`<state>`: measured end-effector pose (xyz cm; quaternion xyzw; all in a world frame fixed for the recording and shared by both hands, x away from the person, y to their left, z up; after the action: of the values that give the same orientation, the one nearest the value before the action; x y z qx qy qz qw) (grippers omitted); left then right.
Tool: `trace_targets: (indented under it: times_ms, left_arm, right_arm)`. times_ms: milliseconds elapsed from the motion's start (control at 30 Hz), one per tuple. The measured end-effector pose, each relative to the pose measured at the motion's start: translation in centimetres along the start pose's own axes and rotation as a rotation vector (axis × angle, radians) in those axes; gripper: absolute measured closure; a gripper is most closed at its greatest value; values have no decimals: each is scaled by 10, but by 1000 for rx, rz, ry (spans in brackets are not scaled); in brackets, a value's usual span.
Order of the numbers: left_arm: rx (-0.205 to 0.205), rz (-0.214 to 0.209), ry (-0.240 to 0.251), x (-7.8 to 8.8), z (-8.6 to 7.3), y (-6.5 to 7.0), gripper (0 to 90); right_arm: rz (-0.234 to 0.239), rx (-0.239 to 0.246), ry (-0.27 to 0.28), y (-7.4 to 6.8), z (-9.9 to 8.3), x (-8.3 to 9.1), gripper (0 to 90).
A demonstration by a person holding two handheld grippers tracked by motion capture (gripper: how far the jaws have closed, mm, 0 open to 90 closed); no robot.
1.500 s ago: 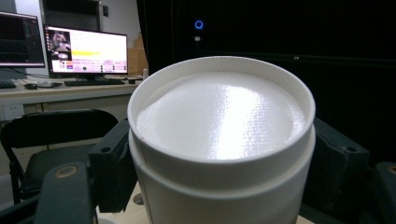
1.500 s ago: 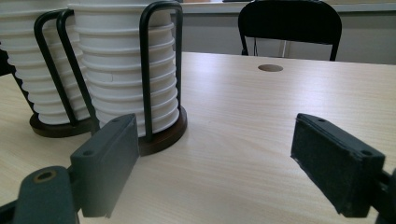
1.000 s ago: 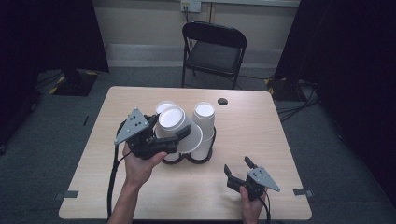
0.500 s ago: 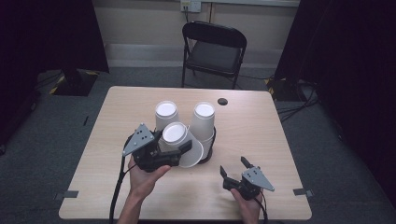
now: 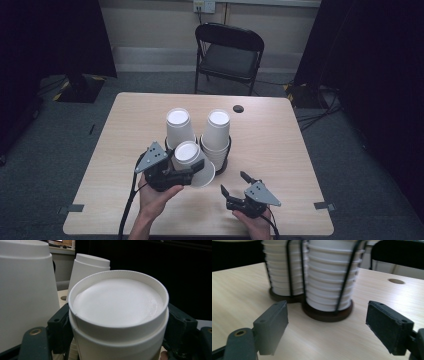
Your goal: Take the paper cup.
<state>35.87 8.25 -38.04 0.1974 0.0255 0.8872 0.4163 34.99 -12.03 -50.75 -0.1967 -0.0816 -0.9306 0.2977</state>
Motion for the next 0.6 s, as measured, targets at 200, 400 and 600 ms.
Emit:
trace_targets:
  times_ms: [200, 400, 600]
  left_arm:
    - [16, 4, -35, -3, -14, -2, 223]
    - [86, -15, -45, -5, -31, -4, 222]
    - [134, -37, -47, -8, -40, -6, 222]
  right_arm:
    - [74, 7, 38, -15, 4, 3, 208]
    - [126, 12, 55, -24, 6, 6, 217]
    - [173, 16, 87, -31, 8, 7, 296]
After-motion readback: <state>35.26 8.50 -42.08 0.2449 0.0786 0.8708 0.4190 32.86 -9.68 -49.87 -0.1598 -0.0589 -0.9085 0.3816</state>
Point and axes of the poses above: each handheld gripper's, and its own axes: x roughly backward along the jaws, z roughly out of its top, y roughly to its right, the point moved 6 cm from there along -x, roughly forward along the jaws, and after that the axes turned 11 degrees about -y, right-handed, at the moved point
